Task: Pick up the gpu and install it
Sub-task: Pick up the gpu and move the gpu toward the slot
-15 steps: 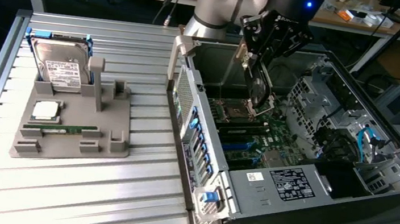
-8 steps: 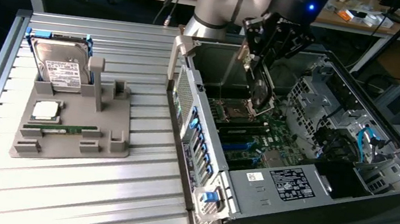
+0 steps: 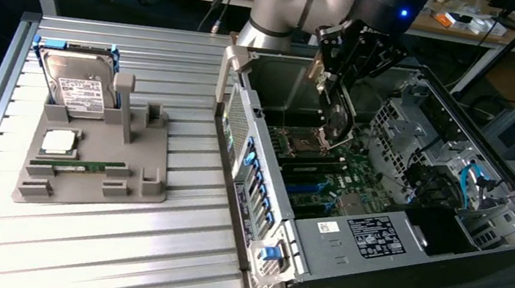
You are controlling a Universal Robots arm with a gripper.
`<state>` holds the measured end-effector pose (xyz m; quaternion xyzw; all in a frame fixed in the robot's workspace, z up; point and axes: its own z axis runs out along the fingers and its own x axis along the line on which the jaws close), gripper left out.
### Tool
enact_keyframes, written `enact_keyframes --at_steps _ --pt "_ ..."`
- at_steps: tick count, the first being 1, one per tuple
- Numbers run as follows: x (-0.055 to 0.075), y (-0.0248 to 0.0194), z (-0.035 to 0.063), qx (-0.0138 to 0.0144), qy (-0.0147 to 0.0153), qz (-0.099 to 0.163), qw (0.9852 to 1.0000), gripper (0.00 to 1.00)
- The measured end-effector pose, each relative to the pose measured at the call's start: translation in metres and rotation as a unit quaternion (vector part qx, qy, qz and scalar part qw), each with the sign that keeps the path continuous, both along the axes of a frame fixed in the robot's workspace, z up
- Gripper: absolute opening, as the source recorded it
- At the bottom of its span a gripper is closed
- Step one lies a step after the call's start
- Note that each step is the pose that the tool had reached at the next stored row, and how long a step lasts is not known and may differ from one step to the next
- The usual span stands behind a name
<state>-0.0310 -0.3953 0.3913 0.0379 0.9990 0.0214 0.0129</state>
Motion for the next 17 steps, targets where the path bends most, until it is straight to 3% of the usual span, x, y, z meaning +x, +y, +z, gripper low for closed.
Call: enact_keyframes --at_steps 17 --pt "0.011 -0.0013 -0.0053 0.0000 0.0001 0.000 1.0000 0.27"
